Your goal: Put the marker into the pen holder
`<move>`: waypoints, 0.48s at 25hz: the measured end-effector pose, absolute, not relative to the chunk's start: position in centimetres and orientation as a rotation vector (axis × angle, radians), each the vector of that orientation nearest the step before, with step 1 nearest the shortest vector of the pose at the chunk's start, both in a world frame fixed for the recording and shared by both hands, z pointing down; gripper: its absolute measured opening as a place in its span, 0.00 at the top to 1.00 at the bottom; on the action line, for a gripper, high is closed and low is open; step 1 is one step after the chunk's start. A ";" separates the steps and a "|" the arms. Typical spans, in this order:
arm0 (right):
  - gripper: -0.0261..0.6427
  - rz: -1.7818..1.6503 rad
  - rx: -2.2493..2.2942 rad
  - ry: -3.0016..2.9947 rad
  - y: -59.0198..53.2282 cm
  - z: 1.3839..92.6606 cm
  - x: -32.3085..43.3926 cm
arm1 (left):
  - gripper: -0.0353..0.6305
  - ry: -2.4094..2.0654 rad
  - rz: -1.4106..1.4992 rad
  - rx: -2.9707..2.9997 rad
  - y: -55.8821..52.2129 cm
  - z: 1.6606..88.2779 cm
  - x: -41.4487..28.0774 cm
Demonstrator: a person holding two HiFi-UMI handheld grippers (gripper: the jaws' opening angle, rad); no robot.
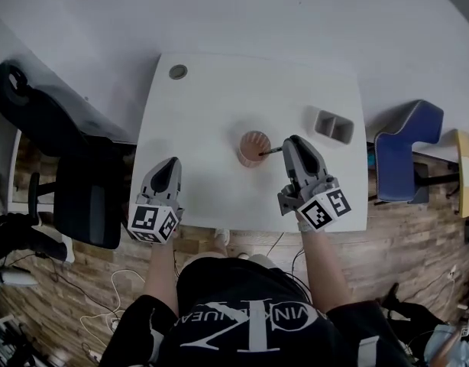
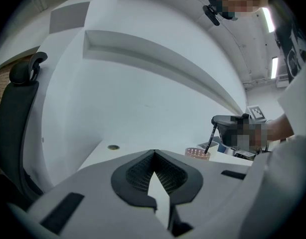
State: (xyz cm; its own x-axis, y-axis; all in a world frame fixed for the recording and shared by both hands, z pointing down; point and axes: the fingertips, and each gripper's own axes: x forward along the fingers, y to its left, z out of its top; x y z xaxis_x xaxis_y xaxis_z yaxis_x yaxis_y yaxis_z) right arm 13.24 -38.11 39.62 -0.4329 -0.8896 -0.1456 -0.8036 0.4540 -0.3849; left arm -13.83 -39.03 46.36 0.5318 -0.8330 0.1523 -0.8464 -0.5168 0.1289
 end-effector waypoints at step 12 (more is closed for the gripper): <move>0.85 -0.473 -1.473 2.448 -41.2 44.4 11.0 | 0.93 -1.395 0.141 2.568 -42.6 48.1 -14.1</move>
